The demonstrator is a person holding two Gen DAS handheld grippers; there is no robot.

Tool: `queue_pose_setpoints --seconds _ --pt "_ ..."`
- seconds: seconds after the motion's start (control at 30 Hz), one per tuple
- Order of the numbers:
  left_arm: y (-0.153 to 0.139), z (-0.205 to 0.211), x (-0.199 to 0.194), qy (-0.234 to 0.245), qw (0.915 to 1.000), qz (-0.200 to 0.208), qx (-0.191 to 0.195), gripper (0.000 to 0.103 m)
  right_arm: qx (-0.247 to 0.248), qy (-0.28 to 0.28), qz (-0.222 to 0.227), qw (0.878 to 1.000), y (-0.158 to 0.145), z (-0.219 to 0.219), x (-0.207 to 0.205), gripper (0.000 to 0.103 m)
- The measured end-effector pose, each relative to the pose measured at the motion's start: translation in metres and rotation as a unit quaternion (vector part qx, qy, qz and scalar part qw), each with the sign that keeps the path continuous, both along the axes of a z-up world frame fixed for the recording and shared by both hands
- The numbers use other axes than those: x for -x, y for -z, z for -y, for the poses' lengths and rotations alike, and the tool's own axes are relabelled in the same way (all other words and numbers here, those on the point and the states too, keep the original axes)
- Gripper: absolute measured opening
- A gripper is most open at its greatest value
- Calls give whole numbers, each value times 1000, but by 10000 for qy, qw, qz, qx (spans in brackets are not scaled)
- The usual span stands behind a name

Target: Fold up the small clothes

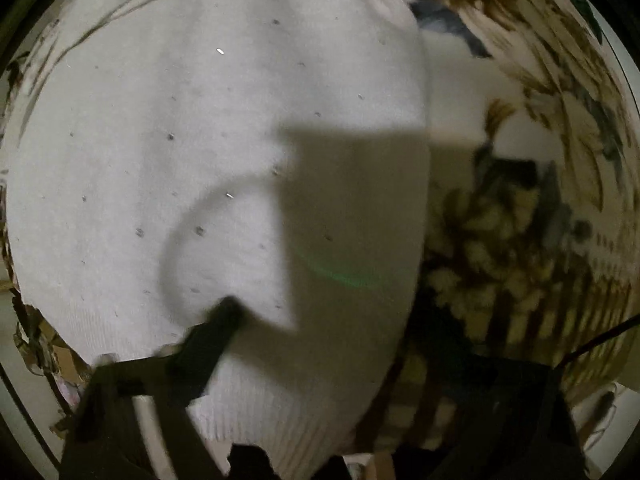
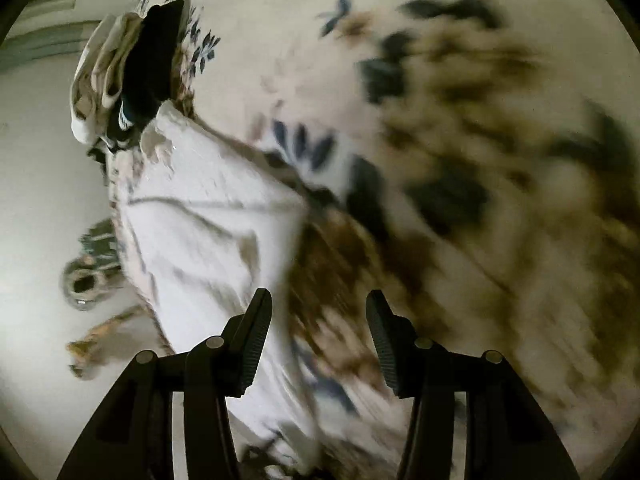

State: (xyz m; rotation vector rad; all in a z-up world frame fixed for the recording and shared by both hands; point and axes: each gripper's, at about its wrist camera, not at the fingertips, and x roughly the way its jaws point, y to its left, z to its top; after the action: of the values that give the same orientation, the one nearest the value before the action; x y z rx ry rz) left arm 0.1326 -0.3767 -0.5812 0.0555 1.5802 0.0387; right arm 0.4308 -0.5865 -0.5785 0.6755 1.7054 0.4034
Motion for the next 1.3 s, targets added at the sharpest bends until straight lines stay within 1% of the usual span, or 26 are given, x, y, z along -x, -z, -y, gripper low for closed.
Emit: queue_pose_setpoints --seconds 0.03,0.07,0.1,0.17,0.23,0.27,0.33,0.43,0.53,0.57,0.63,0.67,0.7,0.73,0.77,0.8,0.83,0.9,0.97,1.0,1.07,1.1,1.13,1.17,1.2,1.3 --pt "-3 -2 -1 -19 9999 101 -2 42 -114 102 -101 9998 14 -9 -7 53" --pt "-7 -5 -2 -58 9998 207 3 19 -197 228 -197 9994 26 -16 -12 53" --pt "-13 -8 -3 -106 9994 334 -71 8 -281 320 -248 9988 32 -22 -14 53" --pt "-23 -16 -4 -256 9982 528 75 7 -380 437 -212 9981 35 -32 -15 52" --pt "-34 -25 -3 -389 9968 681 159 7 -353 530 -75 9979 30 -39 -15 16" --pt "-41 -31 -3 -438 9959 771 203 7 -257 497 -33 9984 24 -44 -14 12" --pt "-58 -40 -3 -510 9939 944 274 7 -124 444 137 9988 7 -48 -14 11" --pt "-86 -63 -2 -750 9894 1172 411 7 71 183 358 9992 -28 -65 -17 11" --pt "-112 -100 7 -1153 9824 1351 577 6 207 -64 605 9979 -71 -95 -28 10" --pt "-121 -117 8 -1286 9800 1395 600 6 217 -125 665 9975 -82 -101 -31 10" --pt "-134 -153 10 -1597 9733 1486 718 6 285 -301 822 9958 -107 -132 -43 10" --pt "-136 -173 7 -1705 9710 1505 735 6 318 -395 898 9947 -119 -154 -50 10" --pt "-140 -195 8 -1891 9669 1516 797 6 344 -519 947 9936 -129 -178 -57 10" --pt "-142 -208 9 -2027 9636 1514 859 6 373 -646 1003 9922 -137 -197 -62 10" --pt "-141 -234 9 -2290 9568 1504 969 6 452 -817 1103 9895 -146 -227 -69 10" --pt "-139 -252 10 -2445 9523 1501 1037 6 506 -951 1163 9874 -151 -248 -74 10" --pt "-138 -268 11 -2549 9492 1506 1069 6 605 -1124 1251 9839 -155 -280 -80 10" --pt "-129 -310 9 -2853 9393 1533 1133 6 799 -1373 1354 9780 -155 -338 -91 9" --pt "-114 -344 4 -3054 9326 1474 1235 6 1054 -1587 1405 9716 -145 -400 -103 9" --pt "-106 -362 2 -3186 9275 1465 1299 6 1176 -1697 1408 9683 -138 -428 -109 9" --pt "-88 -395 -4 -3336 9215 1388 1425 6 1463 -1873 1473 9601 -121 -489 -120 9" --pt "-82 -410 -5 -3411 9181 1386 1466 6 1539 -1938 1470 9577 -113 -507 -123 9" --pt "-73 -423 -8 -3422 9174 1347 1522 6 1689 -1971 1468 9545 -103 -535 -128 9" --pt "-63 -439 -10 -3471 9157 1296 1557 6 1769 -1995 1463 9526 -94 -547 -130 9" --pt "-58 -447 -10 -3515 9130 1279 1630 6 1906 -2029 1436 9497 -84 -567 -133 9" --pt "-38 -470 -10 -3545 9101 1123 1829 7 2245 -2156 1403 9399 -59 -597 -133 9"
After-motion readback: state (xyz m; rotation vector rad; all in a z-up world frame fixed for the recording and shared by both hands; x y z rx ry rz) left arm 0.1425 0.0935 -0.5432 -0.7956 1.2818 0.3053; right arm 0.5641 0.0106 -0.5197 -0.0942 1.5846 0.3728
